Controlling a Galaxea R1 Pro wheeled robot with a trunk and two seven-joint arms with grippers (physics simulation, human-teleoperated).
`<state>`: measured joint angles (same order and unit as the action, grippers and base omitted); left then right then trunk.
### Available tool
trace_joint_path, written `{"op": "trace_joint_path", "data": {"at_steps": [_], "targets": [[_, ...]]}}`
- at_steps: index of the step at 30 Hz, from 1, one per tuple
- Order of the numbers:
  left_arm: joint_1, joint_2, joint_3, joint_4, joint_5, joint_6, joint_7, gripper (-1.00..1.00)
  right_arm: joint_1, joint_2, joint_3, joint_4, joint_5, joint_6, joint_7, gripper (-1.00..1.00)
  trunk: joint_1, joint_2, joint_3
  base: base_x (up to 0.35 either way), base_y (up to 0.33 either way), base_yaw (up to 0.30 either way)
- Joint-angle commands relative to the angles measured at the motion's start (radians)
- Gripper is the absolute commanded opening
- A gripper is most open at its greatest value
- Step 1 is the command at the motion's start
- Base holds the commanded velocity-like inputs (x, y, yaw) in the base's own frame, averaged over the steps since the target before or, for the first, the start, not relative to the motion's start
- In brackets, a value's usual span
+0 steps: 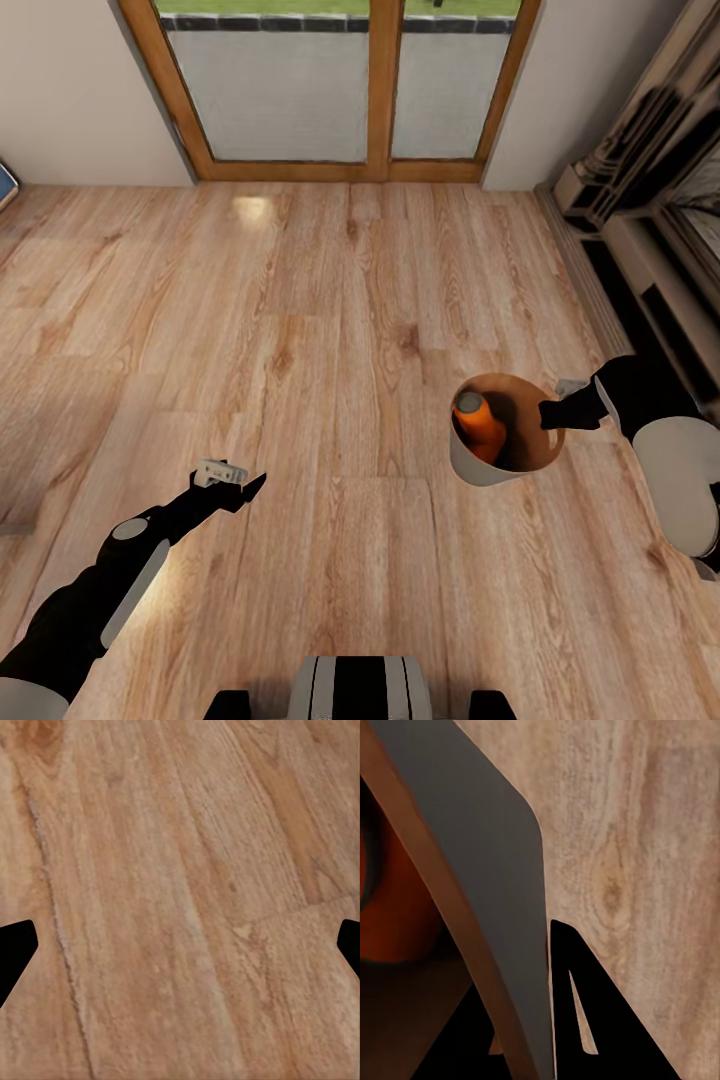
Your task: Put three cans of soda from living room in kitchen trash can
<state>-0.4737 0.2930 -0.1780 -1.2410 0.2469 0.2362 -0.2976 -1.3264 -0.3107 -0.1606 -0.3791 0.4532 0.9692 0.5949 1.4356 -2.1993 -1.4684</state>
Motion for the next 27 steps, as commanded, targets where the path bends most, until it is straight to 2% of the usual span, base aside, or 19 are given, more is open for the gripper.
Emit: {"op": "trace_joint_path", "data": {"at_steps": [1, 5, 21, 27], "targets": [[0.000, 0.000, 0.000, 0.000, 0.000, 0.000, 0.000, 1.00, -0.001, 0.000, -0.003, 0.000, -0.021, 0.006, 0.006, -1.00, 0.000, 0.000, 0.000, 0.000, 0.000, 0.000], [0.000, 0.000, 0.000, 0.000, 0.000, 0.000, 0.000, 1.00, -0.001, 0.000, -0.003, 0.000, -0.021, 0.006, 0.006, -1.00, 0.000, 0.000, 0.000, 0.000, 0.000, 0.000], [0.000, -0.001, 0.000, 0.002, 0.000, 0.000, 0.001, 1.00, 0.000, -0.002, -0.003, 0.000, -0.020, 0.007, -0.001, -1.00, 0.061, -0.112, -0.050, 0.000, 0.000, 0.000], [0.000, -0.010, 0.000, 0.002, 0.000, 0.000, 0.000, 1.00, 0.000, -0.002, -0.003, 0.000, -0.019, 0.008, -0.002, -1.00, 0.065, -0.119, -0.053, 0.000, 0.000, 0.000]]}}
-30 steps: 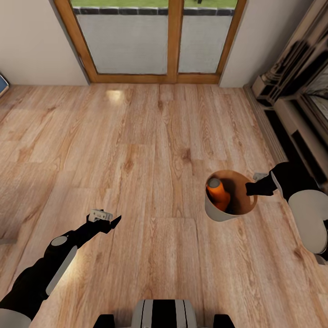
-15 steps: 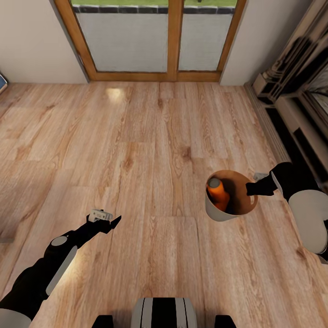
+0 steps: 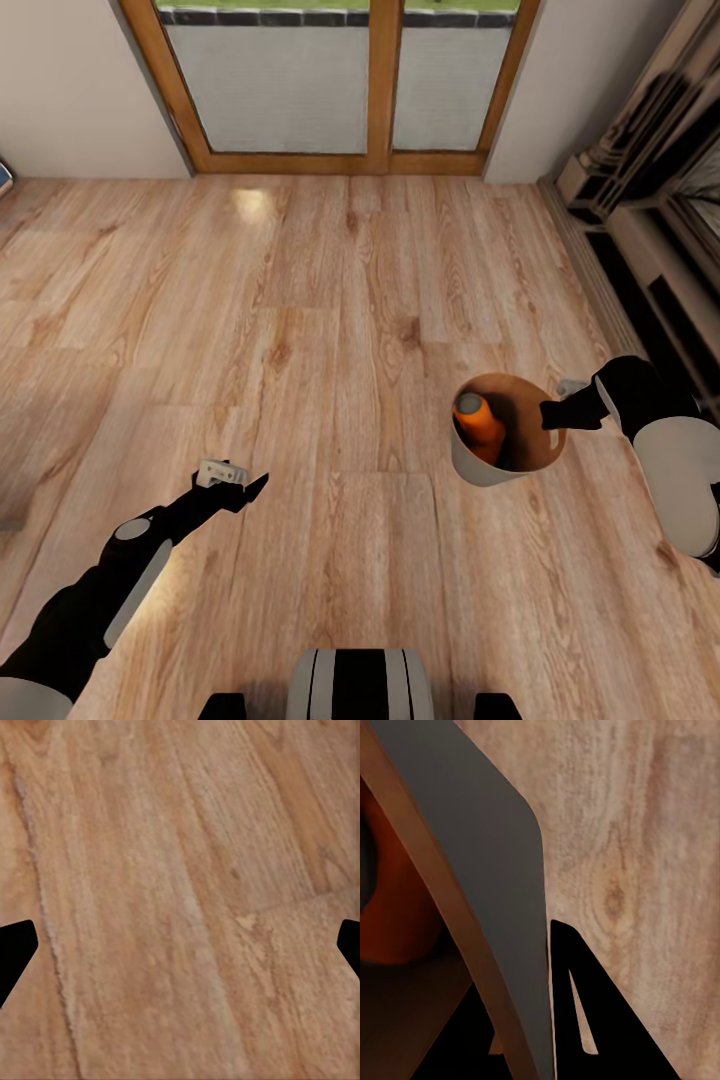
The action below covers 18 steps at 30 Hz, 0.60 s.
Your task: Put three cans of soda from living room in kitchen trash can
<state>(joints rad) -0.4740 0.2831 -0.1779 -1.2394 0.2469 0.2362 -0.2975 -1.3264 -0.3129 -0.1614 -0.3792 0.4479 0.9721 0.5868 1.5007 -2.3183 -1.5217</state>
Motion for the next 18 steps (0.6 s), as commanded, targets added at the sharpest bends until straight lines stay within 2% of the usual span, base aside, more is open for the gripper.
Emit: {"op": "trace_joint_path", "data": {"at_steps": [1, 10, 18], "targets": [[0.000, -0.001, 0.000, 0.000, 0.000, 0.000, 0.000, 1.00, 0.000, 0.000, -0.002, 0.000, -0.014, 0.005, 0.006, -1.00, 0.004, -0.007, -0.003, 0.000, 0.000, 0.000], [0.000, -0.002, 0.000, 0.001, -0.001, 0.001, 0.000, 1.00, 0.000, -0.001, -0.002, 0.000, -0.014, 0.004, 0.005, -1.00, 0.038, -0.070, -0.031, 0.000, 0.000, 0.000], [0.000, -0.002, 0.001, 0.001, 0.000, 0.002, 0.000, 1.00, 0.000, -0.002, -0.002, 0.001, -0.014, 0.004, 0.005, -1.00, 0.042, -0.077, -0.034, 0.000, 0.000, 0.000]]}}
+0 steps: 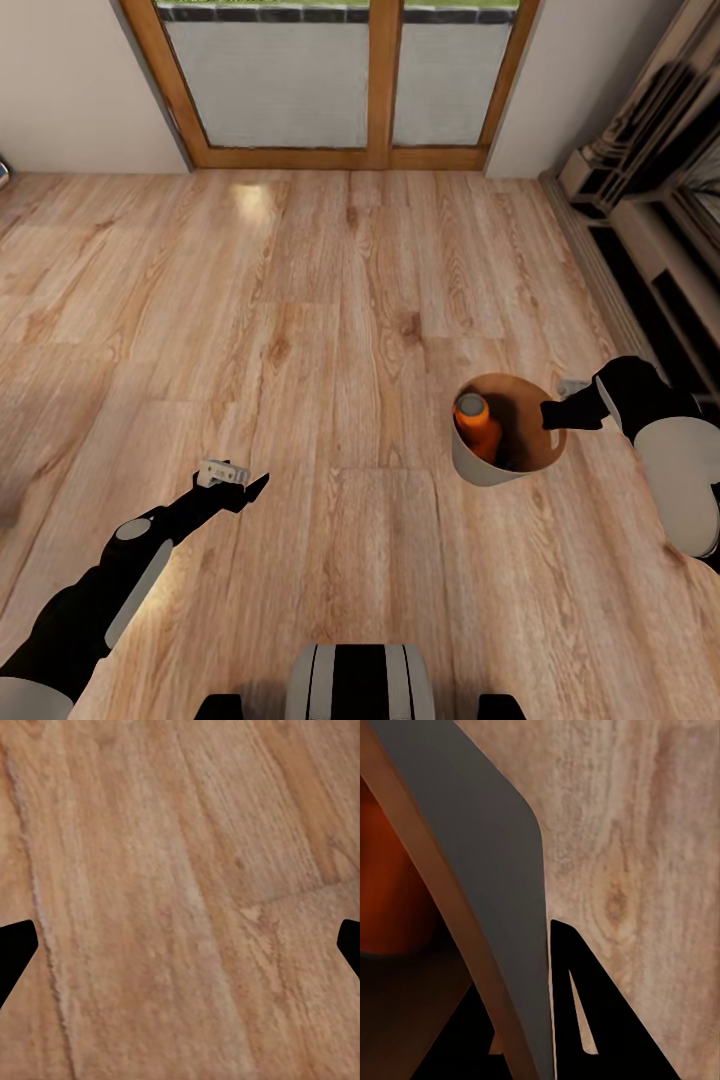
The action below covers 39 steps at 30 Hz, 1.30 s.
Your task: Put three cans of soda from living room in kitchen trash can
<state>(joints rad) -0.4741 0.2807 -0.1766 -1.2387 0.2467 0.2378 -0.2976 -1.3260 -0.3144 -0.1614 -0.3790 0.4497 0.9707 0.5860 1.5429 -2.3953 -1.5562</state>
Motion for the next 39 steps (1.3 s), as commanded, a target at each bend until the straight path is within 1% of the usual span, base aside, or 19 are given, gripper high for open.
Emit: {"op": "trace_joint_path", "data": {"at_steps": [1, 13, 18, 20, 27, 39], "targets": [[0.000, 0.000, 0.000, 0.000, 0.000, 0.000, 0.000, 1.00, -0.001, 0.000, -0.002, 0.000, -0.016, 0.005, 0.006, -1.00, 0.004, -0.007, -0.003, 0.000, 0.000, 0.000], [0.000, -0.002, 0.000, 0.000, -0.001, 0.005, 0.002, 1.00, 0.000, 0.001, -0.001, 0.001, -0.016, 0.005, 0.006, -1.00, 0.050, -0.091, -0.041, 0.000, 0.000, 0.000], [0.000, -0.003, 0.000, 0.000, 0.000, 0.001, 0.000, 1.00, 0.001, 0.001, -0.001, 0.002, -0.016, 0.006, 0.006, -1.00, 0.050, -0.091, -0.041, 0.000, 0.000, 0.000], [0.000, -0.003, 0.000, -0.001, 0.000, 0.000, 0.000, 1.00, 0.001, 0.002, -0.001, 0.002, -0.016, 0.006, 0.005, -1.00, 0.057, -0.105, -0.047, 0.000, 0.000, 0.000], [0.000, -0.003, -0.001, 0.001, -0.001, 0.000, 0.004, 1.00, 0.000, 0.003, -0.001, 0.000, -0.016, 0.006, 0.005, -1.00, 0.060, -0.106, -0.074, 0.000, 0.000, 0.000], [0.000, -0.003, -0.001, 0.000, -0.001, -0.002, 0.006, 1.00, 0.000, 0.003, -0.001, 0.001, -0.015, 0.006, 0.003, -1.00, 0.060, -0.106, -0.074, 0.000, 0.000, 0.000]]}}
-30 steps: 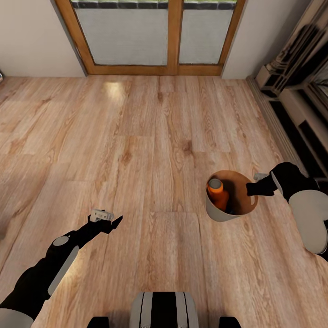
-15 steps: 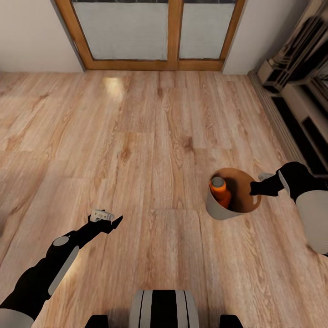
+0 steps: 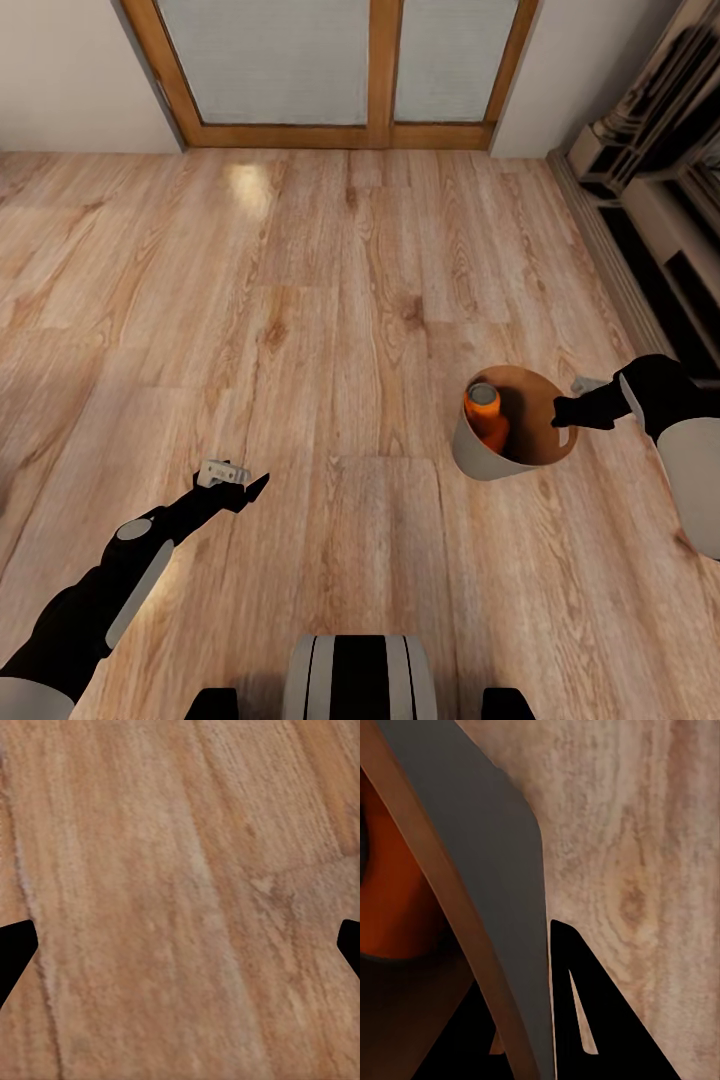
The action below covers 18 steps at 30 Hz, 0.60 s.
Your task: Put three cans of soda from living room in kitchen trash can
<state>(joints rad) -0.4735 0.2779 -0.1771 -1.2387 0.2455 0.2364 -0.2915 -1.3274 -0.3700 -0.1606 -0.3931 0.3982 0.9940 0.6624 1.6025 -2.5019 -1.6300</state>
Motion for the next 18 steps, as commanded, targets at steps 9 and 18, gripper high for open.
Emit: {"op": "trace_joint_path", "data": {"at_steps": [9, 18], "targets": [[0.000, 0.000, 0.000, -0.001, 0.001, 0.000, 0.000, 1.00, 0.002, 0.059, -0.002, 0.016, 0.037, -0.017, -0.073, 1.00, 0.001, 0.000, 0.000, 0.000, 0.000, 0.000], [0.000, 0.000, -0.001, -0.001, 0.001, 0.000, 0.000, 1.00, 0.002, 0.061, -0.001, 0.016, 0.037, -0.017, -0.074, 1.00, 0.001, 0.000, 0.000, 0.000, 0.000, 0.000]]}}
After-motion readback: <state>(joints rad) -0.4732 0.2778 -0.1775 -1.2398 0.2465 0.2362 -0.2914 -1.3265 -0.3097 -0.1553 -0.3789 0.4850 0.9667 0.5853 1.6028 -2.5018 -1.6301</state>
